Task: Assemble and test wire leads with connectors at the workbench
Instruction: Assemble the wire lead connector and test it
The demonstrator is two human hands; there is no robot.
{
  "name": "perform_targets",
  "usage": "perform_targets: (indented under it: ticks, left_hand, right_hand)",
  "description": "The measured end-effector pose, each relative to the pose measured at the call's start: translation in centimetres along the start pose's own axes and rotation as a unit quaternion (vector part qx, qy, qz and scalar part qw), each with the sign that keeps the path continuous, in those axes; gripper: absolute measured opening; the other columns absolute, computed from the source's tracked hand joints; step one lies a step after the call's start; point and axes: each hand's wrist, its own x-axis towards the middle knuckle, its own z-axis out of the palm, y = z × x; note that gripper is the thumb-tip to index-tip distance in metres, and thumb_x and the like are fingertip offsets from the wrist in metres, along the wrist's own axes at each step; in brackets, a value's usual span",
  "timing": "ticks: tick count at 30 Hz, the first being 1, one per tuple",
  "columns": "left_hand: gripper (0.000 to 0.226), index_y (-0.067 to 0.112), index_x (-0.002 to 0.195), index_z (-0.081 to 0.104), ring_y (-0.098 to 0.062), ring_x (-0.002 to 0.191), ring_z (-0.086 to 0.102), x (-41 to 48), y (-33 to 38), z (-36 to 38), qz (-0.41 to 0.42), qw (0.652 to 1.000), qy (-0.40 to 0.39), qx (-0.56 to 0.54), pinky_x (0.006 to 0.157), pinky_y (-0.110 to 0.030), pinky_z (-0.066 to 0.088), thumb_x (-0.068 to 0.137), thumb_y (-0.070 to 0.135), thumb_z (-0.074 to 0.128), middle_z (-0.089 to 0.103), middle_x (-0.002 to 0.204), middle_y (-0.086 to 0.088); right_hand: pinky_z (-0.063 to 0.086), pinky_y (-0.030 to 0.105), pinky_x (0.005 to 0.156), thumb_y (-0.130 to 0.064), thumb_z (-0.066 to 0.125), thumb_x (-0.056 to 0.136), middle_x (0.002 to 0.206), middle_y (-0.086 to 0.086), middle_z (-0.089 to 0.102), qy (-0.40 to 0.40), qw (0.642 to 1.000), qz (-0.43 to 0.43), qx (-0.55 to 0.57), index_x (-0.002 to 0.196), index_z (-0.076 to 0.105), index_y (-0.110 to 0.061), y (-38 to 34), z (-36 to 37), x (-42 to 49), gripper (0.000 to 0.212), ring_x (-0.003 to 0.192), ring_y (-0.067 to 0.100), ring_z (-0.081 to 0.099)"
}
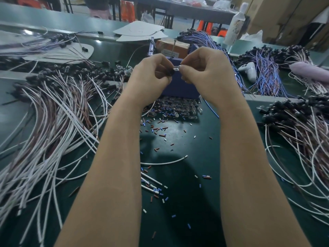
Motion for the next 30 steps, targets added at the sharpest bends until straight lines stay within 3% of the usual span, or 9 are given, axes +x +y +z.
perform_targets:
  ticks: [6,14,16,19,22,24,26,30]
  left_hand:
    - [0.019,0.024,0.09,0.061,-0.01,0.086,0.066,0.0,0.1,0.0,0.01,1.0,-0.007,0.011,0.089,-0.03,0.053,0.086,0.005,0.06,0.066,0.086,0.008]
    - [0.02,0.017,0.1,0.068,-0.013,0.092,0.065,-0.1,0.4,0.1,0.04,0.997,-0.021,0.07,0.09,-0.027,0.05,0.086,0.005,0.059,0.07,0.095,0.0]
    - [0.023,0.017,0.103,0.069,-0.01,0.092,0.064,-0.1,0.6,0.2,0.05,0.995,-0.019,0.082,0.089,-0.02,0.049,0.086,0.005,0.059,0.07,0.096,-0.001]
    - [0.024,0.018,0.104,0.07,-0.001,0.082,0.06,-0.1,0.9,0.2,0.064,0.993,-0.016,0.099,0.076,-0.003,0.042,0.086,0.006,0.059,0.068,0.091,0.005]
    - [0.02,0.016,0.104,0.07,0.009,0.076,0.057,-0.2,1.4,0.0,0.079,0.994,-0.005,0.076,0.076,-0.002,0.04,0.087,0.01,0.062,0.068,0.09,0.006]
    - [0.015,0.02,0.102,0.069,0.001,0.086,0.061,-0.2,1.4,0.0,0.078,0.994,0.018,0.076,0.092,-0.022,0.045,0.088,0.021,0.064,0.068,0.088,0.009]
    - [0.012,0.024,0.099,0.068,-0.011,0.095,0.062,-0.3,1.3,0.0,0.068,0.994,0.02,0.088,0.099,-0.04,0.042,0.087,0.027,0.065,0.065,0.084,0.013]
    - [0.011,0.017,0.097,0.068,-0.01,0.087,0.061,-0.3,1.3,0.2,0.08,0.994,0.026,0.074,0.09,-0.029,0.047,0.087,0.02,0.065,0.065,0.083,0.007]
  right_hand:
    - [0.055,0.037,0.08,-0.015,0.067,0.084,0.086,0.008,0.069,-0.01,0.999,-0.016,-0.05,0.084,0.066,-0.015,-0.4,-0.2,0.0,0.001,0.081,0.019,0.067]
    - [0.05,0.025,0.077,-0.017,0.063,0.086,0.088,0.006,0.068,0.004,0.992,-0.008,-0.129,0.088,0.068,-0.013,-0.5,-0.1,0.0,0.007,0.083,0.017,0.063]
    - [0.048,0.024,0.076,-0.017,0.064,0.086,0.088,0.005,0.067,0.006,0.991,-0.003,-0.133,0.088,0.069,-0.013,-0.5,0.1,0.0,0.007,0.084,0.017,0.062]
    - [0.05,0.027,0.078,-0.017,0.065,0.085,0.084,0.005,0.067,0.008,0.991,-0.002,-0.134,0.085,0.069,-0.015,-0.3,0.0,0.1,0.005,0.083,0.018,0.064]
    - [0.056,0.032,0.076,-0.014,0.066,0.085,0.074,0.003,0.069,0.012,1.0,0.023,-0.014,0.078,0.067,-0.018,0.2,-0.6,0.2,0.008,0.07,0.014,0.066]
    - [0.056,0.025,0.068,-0.012,0.066,0.087,0.07,0.002,0.067,0.023,0.993,0.058,0.105,0.077,0.067,-0.018,0.7,-0.8,0.1,0.011,0.062,0.008,0.063]
    - [0.053,0.02,0.065,-0.011,0.066,0.087,0.071,0.003,0.067,0.026,0.977,0.1,0.186,0.08,0.067,-0.015,1.1,-0.6,0.0,0.009,0.059,0.006,0.061]
    - [0.052,0.018,0.061,-0.005,0.065,0.087,0.064,0.002,0.065,0.025,0.933,0.157,0.323,0.08,0.065,-0.008,1.2,0.0,0.1,0.007,0.054,0.006,0.06]
